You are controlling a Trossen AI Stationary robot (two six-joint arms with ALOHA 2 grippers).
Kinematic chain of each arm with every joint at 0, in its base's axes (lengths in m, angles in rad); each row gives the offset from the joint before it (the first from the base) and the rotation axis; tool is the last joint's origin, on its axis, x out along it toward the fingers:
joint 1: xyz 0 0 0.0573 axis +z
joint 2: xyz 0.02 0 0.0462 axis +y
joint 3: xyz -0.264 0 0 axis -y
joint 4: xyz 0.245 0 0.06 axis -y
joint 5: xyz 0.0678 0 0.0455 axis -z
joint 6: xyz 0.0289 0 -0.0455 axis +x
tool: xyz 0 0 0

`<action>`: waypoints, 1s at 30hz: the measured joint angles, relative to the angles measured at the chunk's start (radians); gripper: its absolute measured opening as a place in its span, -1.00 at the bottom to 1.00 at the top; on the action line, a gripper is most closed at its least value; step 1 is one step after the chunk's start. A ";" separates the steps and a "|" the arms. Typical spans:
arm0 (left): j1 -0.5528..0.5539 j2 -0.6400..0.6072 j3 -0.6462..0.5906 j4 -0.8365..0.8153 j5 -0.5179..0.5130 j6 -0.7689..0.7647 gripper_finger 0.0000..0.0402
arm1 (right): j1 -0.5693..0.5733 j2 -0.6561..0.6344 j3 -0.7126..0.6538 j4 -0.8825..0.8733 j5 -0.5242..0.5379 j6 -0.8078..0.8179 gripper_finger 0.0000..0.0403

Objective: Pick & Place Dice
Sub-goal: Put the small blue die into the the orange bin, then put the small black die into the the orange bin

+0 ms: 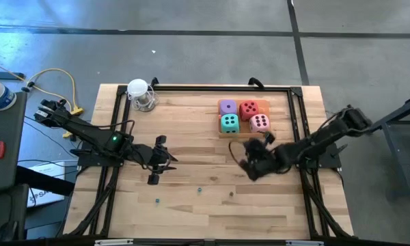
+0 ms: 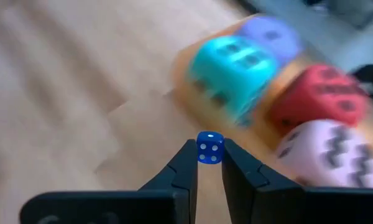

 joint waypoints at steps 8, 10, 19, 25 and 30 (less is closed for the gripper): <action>0.000 0.014 -0.030 0.057 -0.002 -0.023 -0.32 | -0.248 0.008 0.000 0.000 -0.097 -0.029 -0.80; 0.000 0.027 -0.049 0.094 -0.003 -0.023 -0.32 | -0.292 0.025 0.000 0.005 -0.120 -0.032 -0.79; 0.029 0.034 -0.084 0.133 -0.029 -0.018 -0.32 | -0.385 0.036 0.000 0.059 -0.192 -0.122 -0.59; 0.033 0.034 -0.084 0.135 -0.028 -0.014 -0.32 | -0.415 0.036 0.000 0.077 -0.192 -0.129 -0.45; 0.032 0.034 -0.084 0.132 -0.028 -0.013 -0.32 | -0.437 0.036 0.000 0.078 -0.177 -0.128 -0.22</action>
